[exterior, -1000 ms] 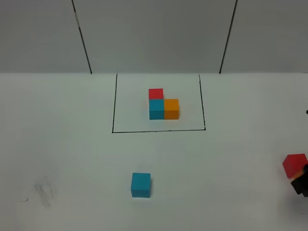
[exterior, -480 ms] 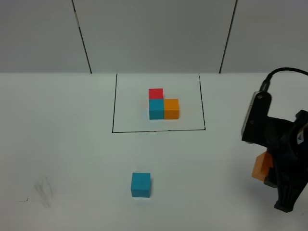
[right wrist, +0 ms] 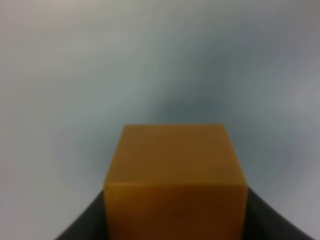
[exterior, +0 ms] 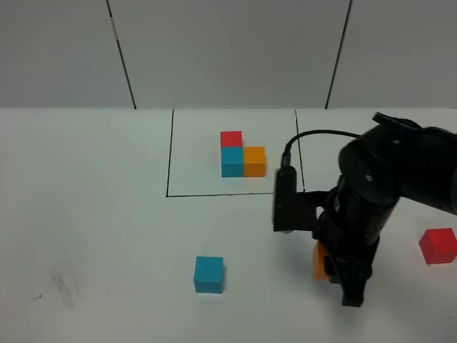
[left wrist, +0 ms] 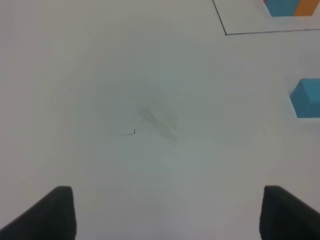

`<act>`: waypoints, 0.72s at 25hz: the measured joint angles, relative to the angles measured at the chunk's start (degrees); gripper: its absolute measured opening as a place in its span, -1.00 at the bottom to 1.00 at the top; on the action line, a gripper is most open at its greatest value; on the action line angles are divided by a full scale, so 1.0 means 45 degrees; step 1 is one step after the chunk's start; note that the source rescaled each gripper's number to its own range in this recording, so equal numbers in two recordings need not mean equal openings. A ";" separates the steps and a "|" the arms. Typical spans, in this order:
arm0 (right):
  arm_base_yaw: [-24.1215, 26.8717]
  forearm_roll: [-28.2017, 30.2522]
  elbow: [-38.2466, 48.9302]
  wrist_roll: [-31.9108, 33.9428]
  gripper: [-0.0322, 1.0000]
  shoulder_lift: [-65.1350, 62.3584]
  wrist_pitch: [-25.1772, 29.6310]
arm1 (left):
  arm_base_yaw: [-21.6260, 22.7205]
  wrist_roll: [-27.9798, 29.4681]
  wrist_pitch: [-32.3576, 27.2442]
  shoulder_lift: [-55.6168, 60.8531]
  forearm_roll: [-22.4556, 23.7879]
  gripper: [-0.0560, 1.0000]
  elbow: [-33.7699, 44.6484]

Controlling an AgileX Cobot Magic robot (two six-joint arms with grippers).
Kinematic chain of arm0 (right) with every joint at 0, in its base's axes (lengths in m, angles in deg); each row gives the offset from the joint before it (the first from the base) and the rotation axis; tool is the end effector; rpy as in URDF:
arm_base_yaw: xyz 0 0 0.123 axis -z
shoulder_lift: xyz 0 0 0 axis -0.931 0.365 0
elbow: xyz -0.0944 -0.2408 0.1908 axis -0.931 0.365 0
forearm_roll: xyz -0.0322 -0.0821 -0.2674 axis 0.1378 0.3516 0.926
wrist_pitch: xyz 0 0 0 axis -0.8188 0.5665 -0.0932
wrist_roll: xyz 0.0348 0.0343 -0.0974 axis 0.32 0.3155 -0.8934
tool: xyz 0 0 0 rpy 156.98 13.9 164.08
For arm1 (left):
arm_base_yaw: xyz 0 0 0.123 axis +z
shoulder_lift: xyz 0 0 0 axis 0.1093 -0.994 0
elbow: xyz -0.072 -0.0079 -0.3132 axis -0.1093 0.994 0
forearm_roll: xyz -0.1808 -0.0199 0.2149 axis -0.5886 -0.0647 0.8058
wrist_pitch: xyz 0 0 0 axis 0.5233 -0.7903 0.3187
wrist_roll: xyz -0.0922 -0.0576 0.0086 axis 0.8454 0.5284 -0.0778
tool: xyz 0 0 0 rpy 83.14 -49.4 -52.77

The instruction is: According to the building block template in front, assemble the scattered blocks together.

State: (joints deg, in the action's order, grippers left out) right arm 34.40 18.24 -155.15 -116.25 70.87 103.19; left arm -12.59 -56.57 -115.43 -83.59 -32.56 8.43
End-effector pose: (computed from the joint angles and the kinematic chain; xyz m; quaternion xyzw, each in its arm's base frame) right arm 0.3057 0.2003 0.2074 -0.6602 0.7482 -0.0357 0.0546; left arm -0.0016 0.0002 0.2836 0.0287 0.8550 -0.0396 0.5164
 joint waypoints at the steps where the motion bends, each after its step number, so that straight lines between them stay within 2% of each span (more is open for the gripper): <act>1: -0.0160 0.0000 -0.0404 0.0110 -0.89 0.0334 0.0134 | 0.0000 0.0000 0.0000 0.0000 0.0000 0.71 0.0000; 9: -0.0978 -0.0027 -0.2813 0.1852 -0.89 0.2739 0.0590 | 0.0000 0.0004 0.0000 0.0000 0.0000 0.71 0.0000; 14: -0.1023 -0.0388 -0.3104 0.2034 -0.89 0.3213 0.0762 | 0.0000 0.0004 0.0000 0.0000 0.0000 0.71 0.0000; 18: -0.1356 -0.0878 -0.3131 0.1494 -0.89 0.3213 0.0619 | 0.0000 0.0004 0.0000 0.0000 0.0000 0.71 0.0000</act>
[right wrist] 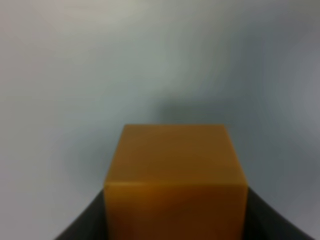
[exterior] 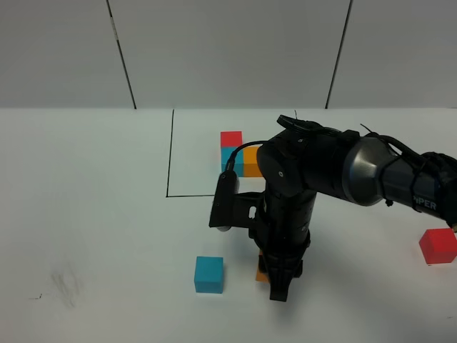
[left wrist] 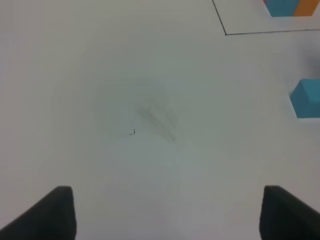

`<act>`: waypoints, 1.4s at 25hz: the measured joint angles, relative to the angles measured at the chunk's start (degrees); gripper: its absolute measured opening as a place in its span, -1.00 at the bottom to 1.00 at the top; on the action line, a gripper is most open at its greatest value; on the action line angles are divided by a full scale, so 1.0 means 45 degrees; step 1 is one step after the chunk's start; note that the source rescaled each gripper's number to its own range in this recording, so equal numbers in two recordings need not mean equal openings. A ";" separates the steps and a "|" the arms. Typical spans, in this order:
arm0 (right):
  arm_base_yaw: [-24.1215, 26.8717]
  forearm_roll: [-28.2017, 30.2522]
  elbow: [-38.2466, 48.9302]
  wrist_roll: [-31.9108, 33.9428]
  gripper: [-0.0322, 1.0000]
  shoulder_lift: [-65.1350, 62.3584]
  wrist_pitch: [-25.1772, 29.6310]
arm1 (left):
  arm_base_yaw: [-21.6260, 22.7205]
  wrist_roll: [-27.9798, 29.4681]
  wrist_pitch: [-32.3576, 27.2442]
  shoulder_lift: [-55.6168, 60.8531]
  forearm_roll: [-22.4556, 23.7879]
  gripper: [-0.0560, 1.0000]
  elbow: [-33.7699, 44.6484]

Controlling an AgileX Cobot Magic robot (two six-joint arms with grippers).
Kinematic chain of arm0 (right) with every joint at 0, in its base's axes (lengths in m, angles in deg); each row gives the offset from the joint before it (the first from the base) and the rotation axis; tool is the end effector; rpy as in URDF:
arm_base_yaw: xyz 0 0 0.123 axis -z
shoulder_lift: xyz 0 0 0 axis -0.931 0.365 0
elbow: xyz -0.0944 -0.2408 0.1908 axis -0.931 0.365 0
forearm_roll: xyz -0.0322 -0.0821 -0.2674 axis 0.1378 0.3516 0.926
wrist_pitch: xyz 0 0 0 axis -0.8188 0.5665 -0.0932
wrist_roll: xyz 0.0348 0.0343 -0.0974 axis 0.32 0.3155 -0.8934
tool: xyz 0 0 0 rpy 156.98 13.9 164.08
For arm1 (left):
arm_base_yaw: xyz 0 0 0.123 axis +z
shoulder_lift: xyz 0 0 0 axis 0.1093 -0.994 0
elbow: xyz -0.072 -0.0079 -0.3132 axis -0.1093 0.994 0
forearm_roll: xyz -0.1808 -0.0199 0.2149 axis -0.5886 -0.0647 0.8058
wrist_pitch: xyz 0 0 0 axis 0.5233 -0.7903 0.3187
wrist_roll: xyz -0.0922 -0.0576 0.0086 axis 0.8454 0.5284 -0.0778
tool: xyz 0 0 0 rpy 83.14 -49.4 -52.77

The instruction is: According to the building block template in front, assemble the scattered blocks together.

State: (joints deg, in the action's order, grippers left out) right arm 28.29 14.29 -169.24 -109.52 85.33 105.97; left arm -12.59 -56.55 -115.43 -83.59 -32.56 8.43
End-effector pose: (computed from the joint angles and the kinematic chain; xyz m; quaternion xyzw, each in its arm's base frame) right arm 0.3296 0.2796 0.1715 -0.6437 0.7647 0.0000 0.0307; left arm -0.0016 0.0002 0.2836 0.0286 0.8550 -0.0397 0.5164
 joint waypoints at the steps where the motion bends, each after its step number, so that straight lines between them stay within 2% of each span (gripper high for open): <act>1: -0.0099 0.0000 0.0000 -0.0104 -0.89 0.0003 -0.0167 | 0.0000 0.0000 0.0000 0.0000 0.0000 0.71 0.0000; 8: -0.0502 -0.0208 0.0000 -0.0305 -0.89 0.0003 -0.1318 | 0.0000 0.0000 0.0000 0.0000 0.0000 0.70 0.0000; 14: -0.0502 -0.0354 0.0000 -0.0600 -0.89 0.0003 -0.1572 | 0.0000 0.0000 0.0000 0.0000 0.0000 0.70 0.0000; 21: -0.0502 -0.1280 0.0000 -0.1562 -0.89 0.0013 -0.1848 | 0.0000 0.0000 0.0000 0.0000 0.0000 0.70 0.0000; 35: -0.0502 -0.1138 -0.0022 -0.1601 -0.89 0.0775 -0.2023 | 0.0000 -0.0012 0.0000 0.0000 0.0000 0.70 0.0000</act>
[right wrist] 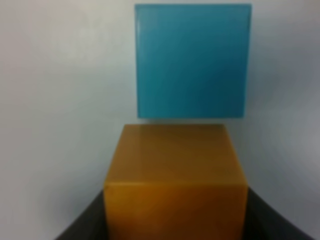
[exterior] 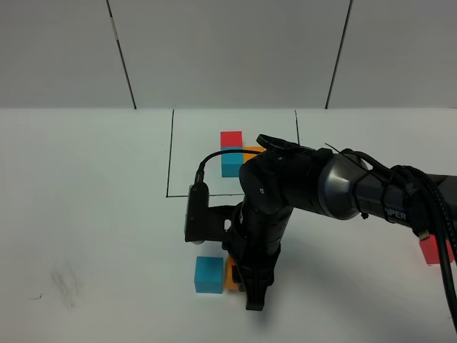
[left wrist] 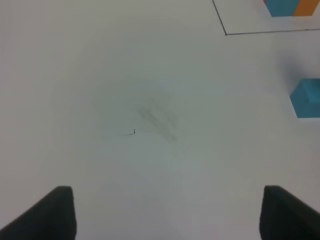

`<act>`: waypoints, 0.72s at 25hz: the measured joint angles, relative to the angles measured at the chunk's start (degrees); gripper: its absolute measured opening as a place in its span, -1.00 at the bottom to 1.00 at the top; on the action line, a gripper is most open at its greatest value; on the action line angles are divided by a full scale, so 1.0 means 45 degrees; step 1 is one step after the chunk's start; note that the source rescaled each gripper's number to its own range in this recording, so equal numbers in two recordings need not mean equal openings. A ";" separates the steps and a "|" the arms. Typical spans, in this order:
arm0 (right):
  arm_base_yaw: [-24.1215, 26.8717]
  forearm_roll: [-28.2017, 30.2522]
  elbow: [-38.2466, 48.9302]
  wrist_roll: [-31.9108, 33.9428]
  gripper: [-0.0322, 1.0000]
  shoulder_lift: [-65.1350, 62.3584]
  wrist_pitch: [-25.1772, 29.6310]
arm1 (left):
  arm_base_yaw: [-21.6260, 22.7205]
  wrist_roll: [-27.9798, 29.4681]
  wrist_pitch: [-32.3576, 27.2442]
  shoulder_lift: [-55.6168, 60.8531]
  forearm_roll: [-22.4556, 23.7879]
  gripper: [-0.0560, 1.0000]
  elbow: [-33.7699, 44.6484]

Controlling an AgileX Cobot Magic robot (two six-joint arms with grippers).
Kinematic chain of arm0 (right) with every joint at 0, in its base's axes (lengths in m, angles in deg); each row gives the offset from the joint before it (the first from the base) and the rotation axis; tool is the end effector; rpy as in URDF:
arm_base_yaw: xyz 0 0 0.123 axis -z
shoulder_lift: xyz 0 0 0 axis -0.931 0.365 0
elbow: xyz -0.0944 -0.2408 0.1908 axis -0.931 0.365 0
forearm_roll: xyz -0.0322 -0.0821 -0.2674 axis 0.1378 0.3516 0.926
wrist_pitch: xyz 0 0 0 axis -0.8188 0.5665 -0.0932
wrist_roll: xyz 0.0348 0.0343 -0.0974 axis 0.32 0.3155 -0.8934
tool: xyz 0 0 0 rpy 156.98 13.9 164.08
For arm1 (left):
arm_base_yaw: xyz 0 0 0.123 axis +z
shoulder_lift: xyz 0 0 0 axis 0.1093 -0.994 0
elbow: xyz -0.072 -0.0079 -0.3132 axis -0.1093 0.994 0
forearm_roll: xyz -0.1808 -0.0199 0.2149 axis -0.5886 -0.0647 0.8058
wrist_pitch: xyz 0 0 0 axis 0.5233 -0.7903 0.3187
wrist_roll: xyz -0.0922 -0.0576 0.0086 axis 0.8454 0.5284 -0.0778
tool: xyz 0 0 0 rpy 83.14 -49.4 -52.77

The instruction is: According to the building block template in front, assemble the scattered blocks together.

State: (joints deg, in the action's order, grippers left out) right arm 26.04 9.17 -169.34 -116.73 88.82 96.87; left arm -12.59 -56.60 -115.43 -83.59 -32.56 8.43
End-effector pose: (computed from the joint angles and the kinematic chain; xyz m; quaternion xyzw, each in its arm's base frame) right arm 0.3281 0.3112 0.1472 -0.6831 0.7250 0.0327 0.0817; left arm -0.0016 0.0002 0.2836 0.0290 0.8549 -0.0395 0.5164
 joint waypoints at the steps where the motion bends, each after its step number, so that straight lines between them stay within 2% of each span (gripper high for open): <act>1: 0.0000 0.0000 0.0000 0.0000 -0.89 0.0000 0.0000 | 0.0000 0.0000 0.0000 0.0000 0.0000 0.70 0.0000; 18: 0.0000 0.0307 0.0000 -0.0095 -0.89 0.0484 -0.0733 | 0.0000 0.0000 0.0000 0.0000 0.0000 0.70 0.0000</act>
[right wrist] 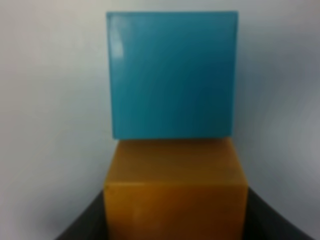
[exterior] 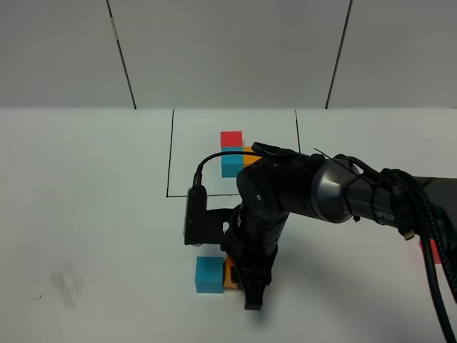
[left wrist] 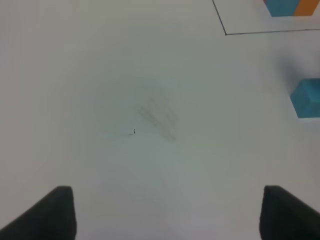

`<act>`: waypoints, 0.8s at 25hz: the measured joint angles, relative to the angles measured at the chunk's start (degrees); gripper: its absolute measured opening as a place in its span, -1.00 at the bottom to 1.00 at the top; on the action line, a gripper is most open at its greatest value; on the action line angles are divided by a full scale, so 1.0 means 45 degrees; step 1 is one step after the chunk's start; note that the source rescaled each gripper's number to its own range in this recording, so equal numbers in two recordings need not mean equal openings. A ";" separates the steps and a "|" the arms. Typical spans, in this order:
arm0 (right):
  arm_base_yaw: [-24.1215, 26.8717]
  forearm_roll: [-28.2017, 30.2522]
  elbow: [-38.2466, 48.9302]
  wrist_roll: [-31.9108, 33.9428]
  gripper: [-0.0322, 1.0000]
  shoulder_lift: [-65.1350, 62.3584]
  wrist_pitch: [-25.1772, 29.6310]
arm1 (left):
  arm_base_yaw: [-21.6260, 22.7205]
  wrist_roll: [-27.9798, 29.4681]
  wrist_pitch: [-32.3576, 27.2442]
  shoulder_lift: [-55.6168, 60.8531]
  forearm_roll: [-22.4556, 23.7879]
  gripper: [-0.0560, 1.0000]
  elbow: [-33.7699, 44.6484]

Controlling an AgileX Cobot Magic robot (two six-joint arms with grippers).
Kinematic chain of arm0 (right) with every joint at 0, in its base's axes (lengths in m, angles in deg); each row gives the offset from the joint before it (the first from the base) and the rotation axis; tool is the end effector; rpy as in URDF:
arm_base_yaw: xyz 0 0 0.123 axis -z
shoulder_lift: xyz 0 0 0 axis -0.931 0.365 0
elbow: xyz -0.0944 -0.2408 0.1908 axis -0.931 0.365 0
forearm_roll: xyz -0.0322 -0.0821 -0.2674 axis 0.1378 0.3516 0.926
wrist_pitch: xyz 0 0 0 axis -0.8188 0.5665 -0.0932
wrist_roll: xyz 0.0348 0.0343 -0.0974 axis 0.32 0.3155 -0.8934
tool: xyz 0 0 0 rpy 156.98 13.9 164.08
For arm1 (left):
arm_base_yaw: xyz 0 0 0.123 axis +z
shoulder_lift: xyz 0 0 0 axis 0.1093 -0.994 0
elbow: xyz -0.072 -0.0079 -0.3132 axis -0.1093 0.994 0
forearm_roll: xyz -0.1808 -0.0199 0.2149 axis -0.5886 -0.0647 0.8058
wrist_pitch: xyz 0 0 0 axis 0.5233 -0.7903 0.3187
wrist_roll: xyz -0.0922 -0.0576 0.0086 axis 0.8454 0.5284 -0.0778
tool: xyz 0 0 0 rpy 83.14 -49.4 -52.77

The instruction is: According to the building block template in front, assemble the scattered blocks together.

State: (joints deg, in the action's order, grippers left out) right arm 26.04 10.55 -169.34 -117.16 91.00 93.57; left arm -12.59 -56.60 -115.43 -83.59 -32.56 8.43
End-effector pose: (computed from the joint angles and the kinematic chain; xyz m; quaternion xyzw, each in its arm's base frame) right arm 0.3346 0.3141 0.1308 -0.6898 0.7180 0.0213 0.0911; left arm -0.0016 0.0002 0.2836 0.0290 0.8549 -0.0395 0.5164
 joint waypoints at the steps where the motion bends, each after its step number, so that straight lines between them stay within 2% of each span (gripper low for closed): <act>1: 0.0000 0.0000 0.0000 -0.0087 -0.89 0.0032 -0.0029 | 0.0000 0.0000 0.0000 0.0000 0.0000 0.70 0.0000; 15: 0.0000 0.0194 -0.0214 -0.0480 -0.89 0.0555 -0.0077 | 0.0000 0.0000 0.0000 0.0000 0.0000 0.70 0.0000; 20: 0.0000 0.0582 -0.1014 -0.0517 -0.89 0.1051 0.0532 | 0.0000 0.0000 0.0000 0.0000 0.0000 0.70 0.0000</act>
State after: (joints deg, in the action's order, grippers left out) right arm 26.04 13.16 -173.91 -119.48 95.73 95.97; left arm -12.59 -56.60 -115.43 -83.59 -32.56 8.43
